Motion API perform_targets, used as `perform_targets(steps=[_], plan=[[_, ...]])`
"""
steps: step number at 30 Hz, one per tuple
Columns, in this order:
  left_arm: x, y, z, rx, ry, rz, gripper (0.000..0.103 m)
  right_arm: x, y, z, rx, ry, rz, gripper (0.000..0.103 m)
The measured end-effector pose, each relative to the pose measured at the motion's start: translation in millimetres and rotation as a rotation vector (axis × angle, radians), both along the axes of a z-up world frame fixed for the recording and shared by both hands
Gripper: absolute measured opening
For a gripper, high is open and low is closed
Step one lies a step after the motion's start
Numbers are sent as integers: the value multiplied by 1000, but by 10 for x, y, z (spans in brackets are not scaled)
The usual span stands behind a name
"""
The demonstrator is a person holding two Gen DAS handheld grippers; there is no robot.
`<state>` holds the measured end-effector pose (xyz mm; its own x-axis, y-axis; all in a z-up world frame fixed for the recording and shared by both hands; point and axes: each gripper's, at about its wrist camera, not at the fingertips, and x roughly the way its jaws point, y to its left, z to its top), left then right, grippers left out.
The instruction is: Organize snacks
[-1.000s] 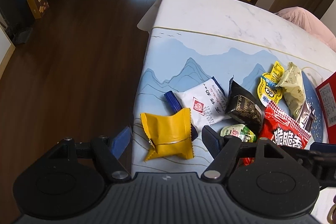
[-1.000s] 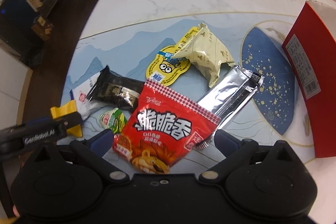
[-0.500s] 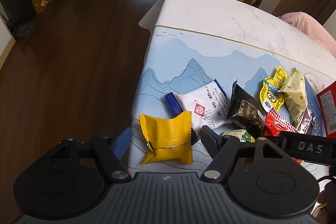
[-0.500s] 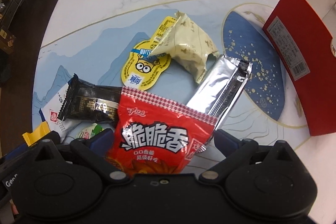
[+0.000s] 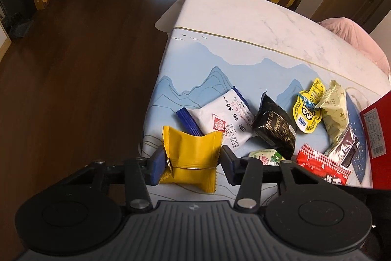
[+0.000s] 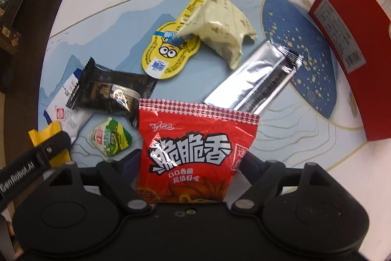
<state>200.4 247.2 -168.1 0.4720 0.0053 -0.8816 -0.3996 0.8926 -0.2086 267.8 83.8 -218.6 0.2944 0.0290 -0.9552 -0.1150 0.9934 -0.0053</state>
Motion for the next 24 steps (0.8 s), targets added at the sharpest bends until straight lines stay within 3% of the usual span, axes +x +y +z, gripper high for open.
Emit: perform_targets(steps=[5, 15, 24], plan=[[-46, 15, 0, -13, -4, 9, 39, -49, -168, 42, 29, -1, 11, 76], [-244, 11, 24, -69, -9, 37, 37, -217, -658, 166, 73, 1, 14, 76], [-521, -273, 313, -95, -39, -6, 37, -424, -1109, 379, 91, -13, 44, 76]])
